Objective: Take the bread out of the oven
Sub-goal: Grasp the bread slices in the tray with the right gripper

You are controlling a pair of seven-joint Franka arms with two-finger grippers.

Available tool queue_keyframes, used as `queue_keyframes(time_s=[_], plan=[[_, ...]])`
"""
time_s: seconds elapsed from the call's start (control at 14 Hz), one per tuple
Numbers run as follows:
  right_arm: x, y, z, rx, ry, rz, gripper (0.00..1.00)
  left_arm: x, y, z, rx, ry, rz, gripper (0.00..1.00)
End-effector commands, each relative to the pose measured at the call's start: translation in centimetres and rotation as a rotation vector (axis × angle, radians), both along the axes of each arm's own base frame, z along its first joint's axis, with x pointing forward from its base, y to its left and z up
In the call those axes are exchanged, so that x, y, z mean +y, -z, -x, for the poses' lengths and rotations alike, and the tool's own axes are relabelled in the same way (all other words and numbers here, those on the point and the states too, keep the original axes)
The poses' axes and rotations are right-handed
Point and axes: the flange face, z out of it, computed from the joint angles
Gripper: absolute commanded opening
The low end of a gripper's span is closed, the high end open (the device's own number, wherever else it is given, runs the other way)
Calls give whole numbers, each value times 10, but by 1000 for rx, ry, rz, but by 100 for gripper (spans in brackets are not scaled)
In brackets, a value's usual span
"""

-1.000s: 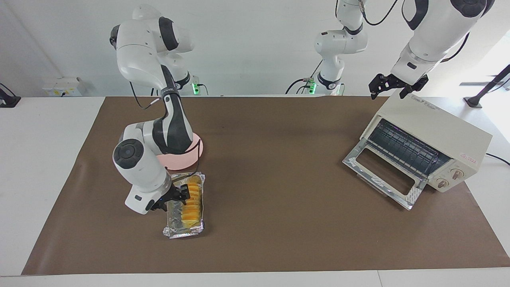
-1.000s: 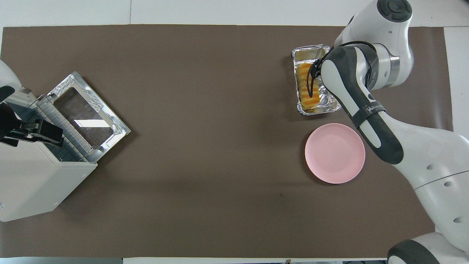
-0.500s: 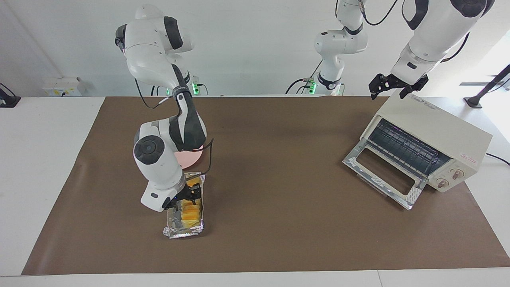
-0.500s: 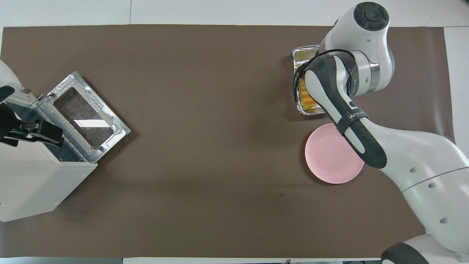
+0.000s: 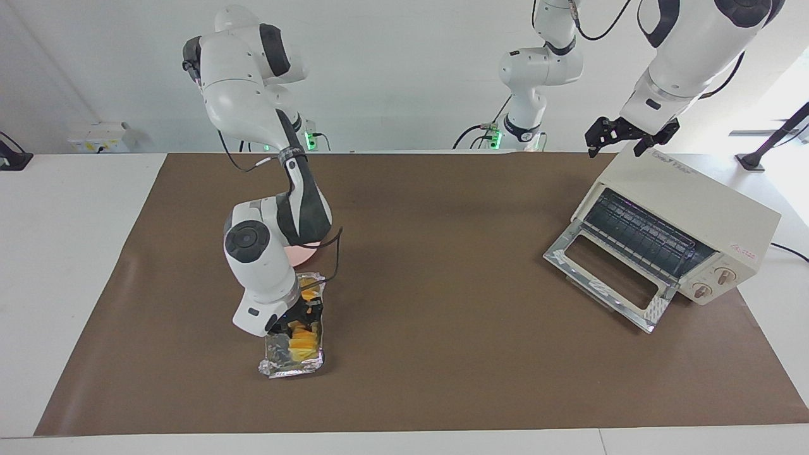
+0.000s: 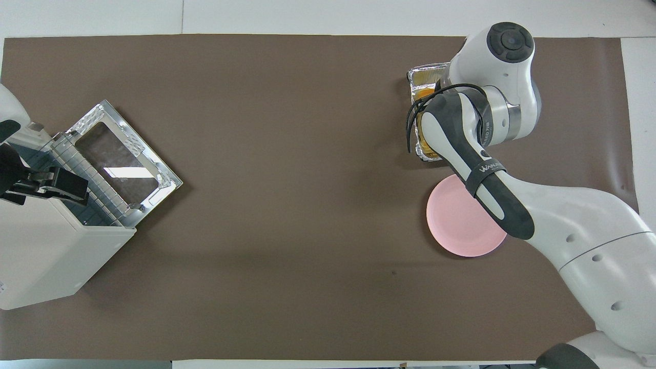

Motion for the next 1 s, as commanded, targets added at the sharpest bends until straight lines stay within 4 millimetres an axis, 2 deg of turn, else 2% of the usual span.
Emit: queue_keyframes(time_s=[0.0,0.29,0.5,0.64,0.71,0.79,0.93], plan=[[-10,-10,7,17,18,18,0,2,0,8,-15,1,20,100],[-6,-54,20,52,9,31,0,2,-1,9,-17,1,20,100],[-6,-110,44,88,14,35,0,2,0,8,-15,1,20,100],[-7,-130,77,122,22,43,0,2,0,8,-15,1,20,100],[-7,-136,99,133,39,20,0,2,0,8,-15,1,20,100],[-7,-138,119,138,51,-6,0,2,0,8,-15,1,20,100],[-16,-126,160,140,72,-31,0,2,-1,9,-17,1,20,100]])
